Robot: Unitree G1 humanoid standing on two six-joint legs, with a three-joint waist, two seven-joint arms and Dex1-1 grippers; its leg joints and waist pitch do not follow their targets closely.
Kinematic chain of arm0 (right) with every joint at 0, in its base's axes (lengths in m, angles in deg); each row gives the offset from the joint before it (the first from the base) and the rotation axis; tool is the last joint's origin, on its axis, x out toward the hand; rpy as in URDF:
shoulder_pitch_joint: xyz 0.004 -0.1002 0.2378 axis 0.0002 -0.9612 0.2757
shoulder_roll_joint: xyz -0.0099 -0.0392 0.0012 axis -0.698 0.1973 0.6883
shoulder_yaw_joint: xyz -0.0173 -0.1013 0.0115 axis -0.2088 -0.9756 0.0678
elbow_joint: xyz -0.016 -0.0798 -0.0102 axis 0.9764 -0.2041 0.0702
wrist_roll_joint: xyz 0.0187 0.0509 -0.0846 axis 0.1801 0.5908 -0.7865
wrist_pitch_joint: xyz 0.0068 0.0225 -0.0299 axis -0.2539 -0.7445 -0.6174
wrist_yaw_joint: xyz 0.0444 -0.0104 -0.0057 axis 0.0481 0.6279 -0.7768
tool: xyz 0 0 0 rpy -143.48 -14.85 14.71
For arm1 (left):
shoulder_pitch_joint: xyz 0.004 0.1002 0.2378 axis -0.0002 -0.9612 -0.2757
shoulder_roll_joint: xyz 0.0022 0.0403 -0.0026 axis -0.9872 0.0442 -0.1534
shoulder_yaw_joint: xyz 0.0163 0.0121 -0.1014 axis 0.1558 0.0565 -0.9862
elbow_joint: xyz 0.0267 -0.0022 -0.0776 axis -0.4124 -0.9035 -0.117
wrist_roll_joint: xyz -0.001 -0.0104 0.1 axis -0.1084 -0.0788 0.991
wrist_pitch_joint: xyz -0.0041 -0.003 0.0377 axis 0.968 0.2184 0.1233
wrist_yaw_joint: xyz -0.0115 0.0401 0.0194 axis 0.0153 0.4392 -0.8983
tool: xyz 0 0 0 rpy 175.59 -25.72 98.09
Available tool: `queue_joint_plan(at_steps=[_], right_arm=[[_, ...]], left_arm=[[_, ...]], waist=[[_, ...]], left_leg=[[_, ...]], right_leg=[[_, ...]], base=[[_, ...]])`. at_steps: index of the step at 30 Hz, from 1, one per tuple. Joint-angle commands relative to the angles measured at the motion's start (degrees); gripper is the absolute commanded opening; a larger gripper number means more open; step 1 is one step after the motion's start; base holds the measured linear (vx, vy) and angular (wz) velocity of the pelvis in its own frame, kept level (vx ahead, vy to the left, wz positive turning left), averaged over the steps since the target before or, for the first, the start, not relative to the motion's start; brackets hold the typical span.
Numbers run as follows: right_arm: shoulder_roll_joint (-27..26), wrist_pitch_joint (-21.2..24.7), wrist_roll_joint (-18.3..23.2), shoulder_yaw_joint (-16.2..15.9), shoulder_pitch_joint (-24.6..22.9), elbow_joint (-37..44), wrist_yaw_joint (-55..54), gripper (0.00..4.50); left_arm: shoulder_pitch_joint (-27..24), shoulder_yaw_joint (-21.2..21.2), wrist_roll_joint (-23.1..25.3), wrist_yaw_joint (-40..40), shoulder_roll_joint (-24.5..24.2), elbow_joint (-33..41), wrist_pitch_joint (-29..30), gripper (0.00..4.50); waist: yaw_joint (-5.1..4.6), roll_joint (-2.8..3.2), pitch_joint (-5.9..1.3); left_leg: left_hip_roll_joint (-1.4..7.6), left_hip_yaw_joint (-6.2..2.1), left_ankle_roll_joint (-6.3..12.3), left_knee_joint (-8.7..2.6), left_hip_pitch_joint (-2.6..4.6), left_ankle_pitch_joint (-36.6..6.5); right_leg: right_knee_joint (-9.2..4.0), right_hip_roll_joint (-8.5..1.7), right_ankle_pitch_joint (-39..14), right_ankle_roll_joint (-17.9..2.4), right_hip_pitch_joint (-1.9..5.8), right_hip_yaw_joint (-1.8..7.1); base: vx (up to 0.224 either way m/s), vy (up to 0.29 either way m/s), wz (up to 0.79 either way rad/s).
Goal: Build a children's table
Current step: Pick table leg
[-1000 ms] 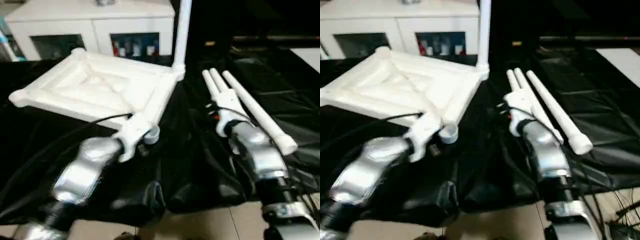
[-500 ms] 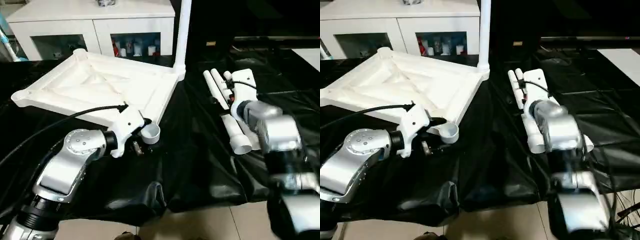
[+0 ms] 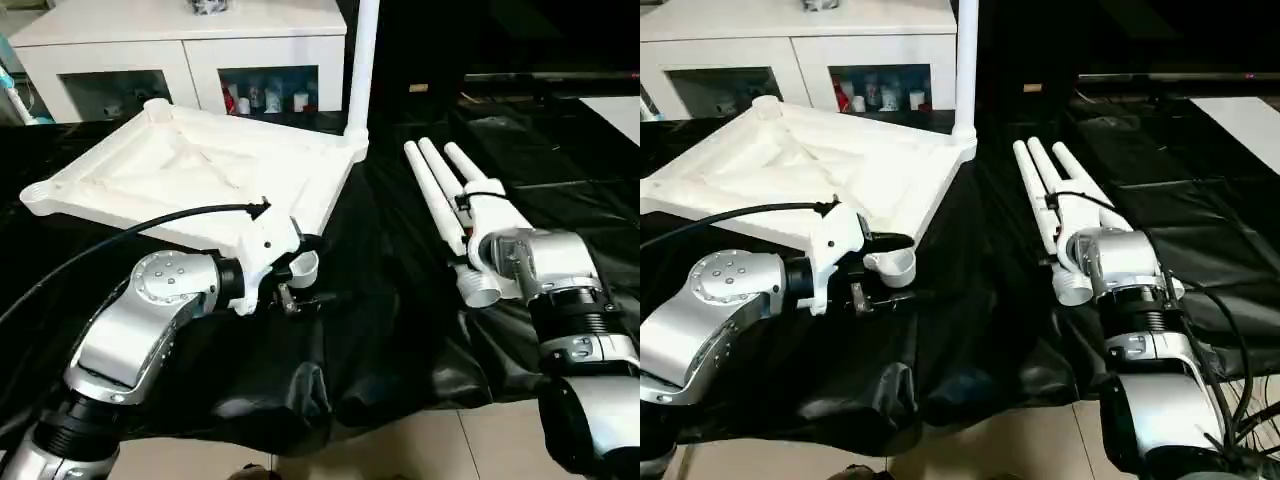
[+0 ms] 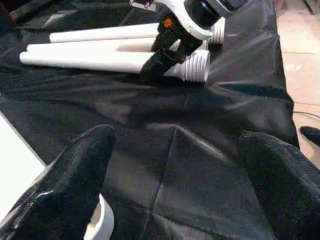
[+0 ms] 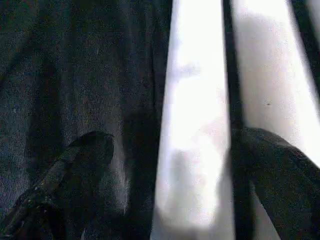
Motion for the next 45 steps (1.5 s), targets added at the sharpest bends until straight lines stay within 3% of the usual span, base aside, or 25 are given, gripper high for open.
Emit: queue_joint_plan(at_steps=[1,5,13,22,23,24,26,34,38,45], right_arm=[[-0.34,1.60,1.19,1.39,0.99,-1.85,-0.09,4.48],[-0.72,2.11,2.12,2.23,1.17,-3.07,0.22,4.48],[-0.78,2.18,2.48,1.24,1.46,-6.33,1.38,3.76],[-0.63,1.38,3.96,3.78,1.98,-11.31,0.97,3.05],[-0.56,0.79,3.92,3.92,1.78,-12.09,0.85,2.97],[-0.56,0.33,3.87,3.95,1.61,-12.54,0.75,2.88],[-0.64,-0.69,3.90,4.20,1.07,-13.92,0.49,2.70],[-1.28,-4.02,4.23,5.15,0.43,-14.23,-0.93,2.00],[-1.77,-7.26,5.21,6.78,1.03,-13.72,-1.35,1.89],[-2.36,-10.95,6.51,7.76,0.68,-11.34,-0.21,1.86]], left_arm=[[0.51,0.61,-0.39,-0.29,-0.74,1.07,0.89,4.50],[0.68,0.72,-0.45,-0.38,-0.88,1.17,1.19,4.50],[1.20,1.10,-0.59,-0.37,-1.29,0.99,1.47,4.50],[1.59,1.34,-0.54,-0.35,-1.26,0.59,1.75,4.50],[1.68,1.40,-0.55,-0.30,-1.20,0.53,1.80,4.50],[1.68,1.42,-0.55,-0.27,-1.19,0.46,1.76,4.50],[1.91,1.42,-0.62,-0.15,-0.91,0.11,1.61,4.50],[2.65,1.40,-0.47,-0.13,-0.64,-0.84,1.04,4.50],[3.06,2.32,0.60,-0.25,-0.89,-1.17,-0.25,4.50],[3.79,1.49,0.93,0.77,-0.21,-2.12,-1.55,4.50]], waist=[[0.19,-0.29,-4.55],[0.22,-0.29,-4.51],[0.23,-0.28,-4.42],[0.11,-0.23,-4.24],[0.10,-0.23,-4.28],[0.16,0.13,-4.20],[0.02,-0.12,-4.12],[-0.21,0.04,-4.13],[-0.26,0.39,-4.11],[-0.53,0.40,-4.21]], left_leg=[[3.35,-1.89,-1.67,-3.77,1.78,-12.48],[3.37,-1.90,-2.02,-3.80,1.79,-13.24],[3.39,-2.04,-2.74,-3.91,1.93,-15.02],[3.39,-2.19,-3.69,-4.06,2.31,-18.33],[3.39,-2.22,-3.83,-4.06,2.32,-18.52],[3.36,-2.29,-4.04,-4.08,2.36,-19.15],[3.38,-2.33,-4.39,-4.16,2.55,-20.65],[3.33,-2.61,-5.40,-4.32,2.94,-24.45],[3.33,-2.76,-5.42,-4.34,3.03,-25.80],[3.31,-2.73,-4.96,-4.31,2.85,-25.13]], right_leg=[[-4.04,-3.96,-14.41,-11.09,2.45,2.89],[-3.99,-3.98,-14.60,-11.18,2.44,2.84],[-4.15,-4.11,-17.08,-10.78,2.36,2.80],[-4.48,-4.14,-19.83,-10.23,2.16,2.76],[-4.49,-4.16,-19.94,-10.24,2.20,2.76],[-4.53,-4.19,-20.36,-10.19,2.14,2.74],[-4.66,-4.14,-21.21,-10.09,2.02,2.70],[-4.91,-4.11,-22.68,-9.67,1.89,2.57],[-5.05,-4.26,-23.50,-9.48,1.84,2.53],[-4.94,-4.19,-22.42,-9.98,1.92,2.52]], base=[[0.000,0.000,0.00],[0.000,0.000,0.00],[0.000,0.000,0.00],[0.000,0.000,0.00],[0.000,0.000,0.00],[0.000,0.000,0.00],[0.000,0.000,0.00],[0.000,0.000,0.00],[0.000,0.000,0.00],[0.000,0.000,0.00]])
